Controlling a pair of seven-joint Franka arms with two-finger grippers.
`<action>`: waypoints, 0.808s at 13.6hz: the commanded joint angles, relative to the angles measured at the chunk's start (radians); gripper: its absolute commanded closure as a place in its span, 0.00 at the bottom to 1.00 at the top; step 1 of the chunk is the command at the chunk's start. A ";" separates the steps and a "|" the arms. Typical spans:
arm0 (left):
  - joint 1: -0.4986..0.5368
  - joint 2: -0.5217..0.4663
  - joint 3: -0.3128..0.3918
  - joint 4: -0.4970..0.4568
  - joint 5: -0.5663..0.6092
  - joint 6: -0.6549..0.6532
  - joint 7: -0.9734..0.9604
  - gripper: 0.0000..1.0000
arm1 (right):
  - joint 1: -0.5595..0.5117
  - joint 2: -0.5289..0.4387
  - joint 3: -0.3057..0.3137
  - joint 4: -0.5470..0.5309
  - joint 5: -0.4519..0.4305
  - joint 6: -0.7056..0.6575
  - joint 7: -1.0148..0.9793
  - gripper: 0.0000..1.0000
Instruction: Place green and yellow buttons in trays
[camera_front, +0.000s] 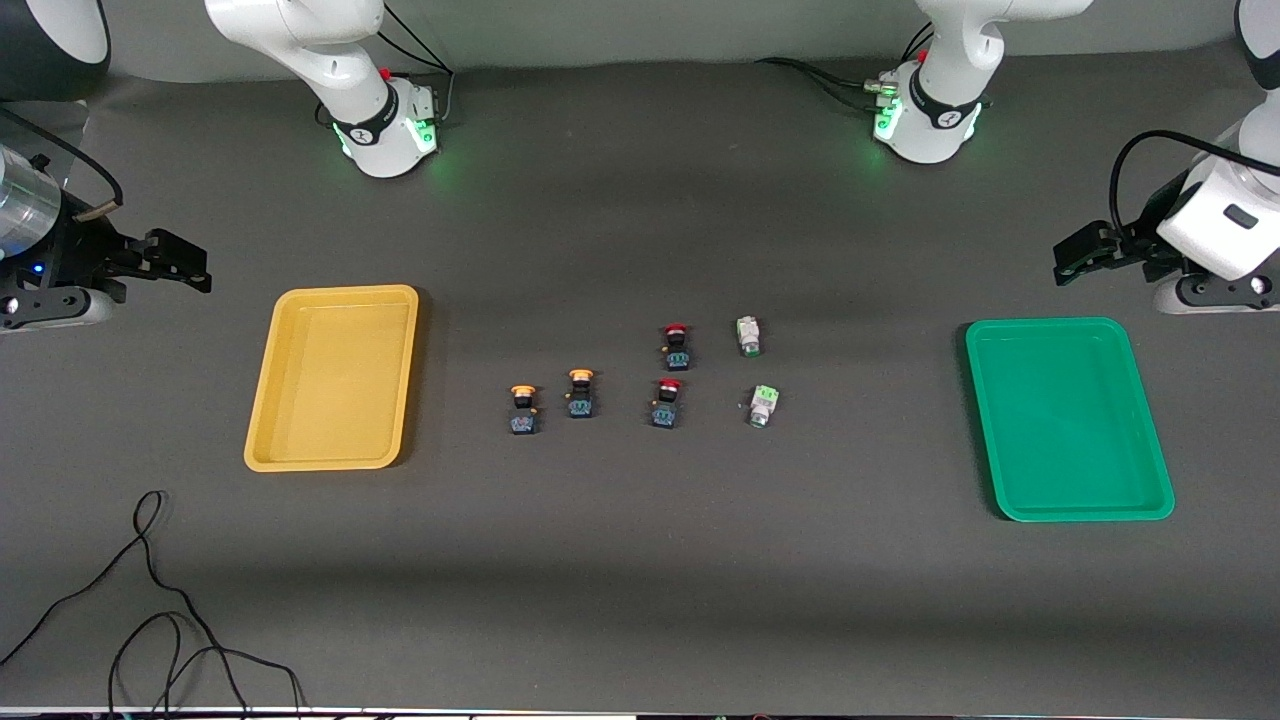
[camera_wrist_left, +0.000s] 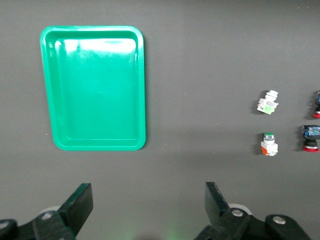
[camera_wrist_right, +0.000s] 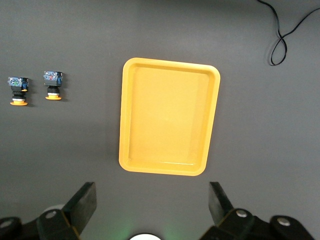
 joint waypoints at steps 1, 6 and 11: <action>-0.003 -0.022 -0.001 -0.011 -0.013 -0.019 -0.015 0.00 | -0.010 0.016 -0.003 0.031 0.061 -0.009 0.019 0.00; -0.009 -0.022 -0.002 -0.014 -0.004 -0.024 -0.030 0.00 | -0.013 0.014 -0.006 0.029 0.063 -0.009 0.019 0.00; -0.020 -0.080 -0.149 -0.147 -0.013 0.070 -0.215 0.00 | -0.014 0.014 -0.008 0.029 0.064 -0.009 0.018 0.00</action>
